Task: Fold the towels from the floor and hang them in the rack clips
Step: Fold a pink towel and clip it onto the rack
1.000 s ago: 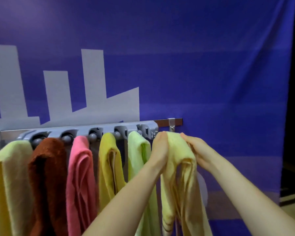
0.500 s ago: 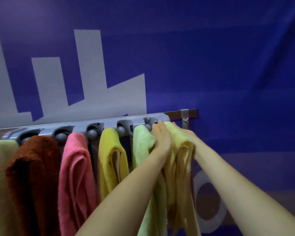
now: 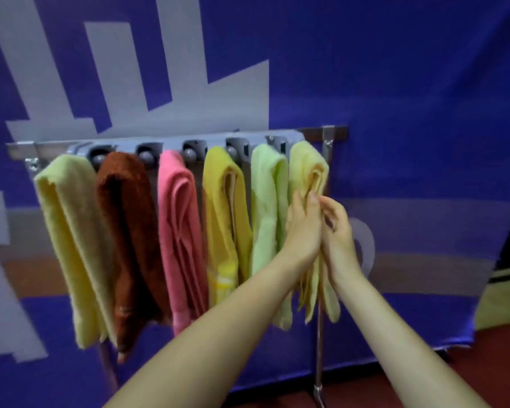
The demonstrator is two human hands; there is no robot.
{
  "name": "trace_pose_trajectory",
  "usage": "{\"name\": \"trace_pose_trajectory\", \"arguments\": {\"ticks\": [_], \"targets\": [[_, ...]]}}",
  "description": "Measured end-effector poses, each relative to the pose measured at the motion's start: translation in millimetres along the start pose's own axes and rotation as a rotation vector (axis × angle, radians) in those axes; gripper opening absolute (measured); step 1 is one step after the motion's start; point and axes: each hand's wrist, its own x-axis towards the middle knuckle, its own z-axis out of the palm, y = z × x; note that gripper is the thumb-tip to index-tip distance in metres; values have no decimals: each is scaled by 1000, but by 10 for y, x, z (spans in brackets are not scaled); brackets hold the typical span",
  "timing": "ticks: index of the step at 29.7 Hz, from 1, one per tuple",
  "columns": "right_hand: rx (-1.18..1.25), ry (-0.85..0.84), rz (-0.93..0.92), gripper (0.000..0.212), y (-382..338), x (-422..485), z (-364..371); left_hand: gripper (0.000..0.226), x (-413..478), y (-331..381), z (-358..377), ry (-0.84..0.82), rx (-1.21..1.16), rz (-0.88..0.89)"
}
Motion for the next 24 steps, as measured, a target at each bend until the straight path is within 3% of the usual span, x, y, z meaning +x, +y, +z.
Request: {"name": "trace_pose_trajectory", "arguments": {"ticks": [2,4,8,11,12,18,24], "targets": [[7,-23,27,25,109,-370,3,67,-398,-170,-134,-26,-61,-67],[-49,-101,83,20,329,-818,96,82,-819,-397,-391,-32,-121,-209],[-117,-158,193,22,818,-1653,185,46,-1530,-1047,-822,39,-103,-346],[-206,-302,319,23,1264,-2264,203,41,-1984,-1509,-1182,81,-89,-514],[-261,-370,457,23,1594,-2758,239,44,-2476,-1922,-1430,139,-70,-641],[-360,-330,852,21,2623,-3784,162,46,-3745,-3155,-2238,235,4,-1060],[-566,-351,1037,9,3414,-4145,49,65,-4276,-4109,-2680,377,-10,-1355]]}}
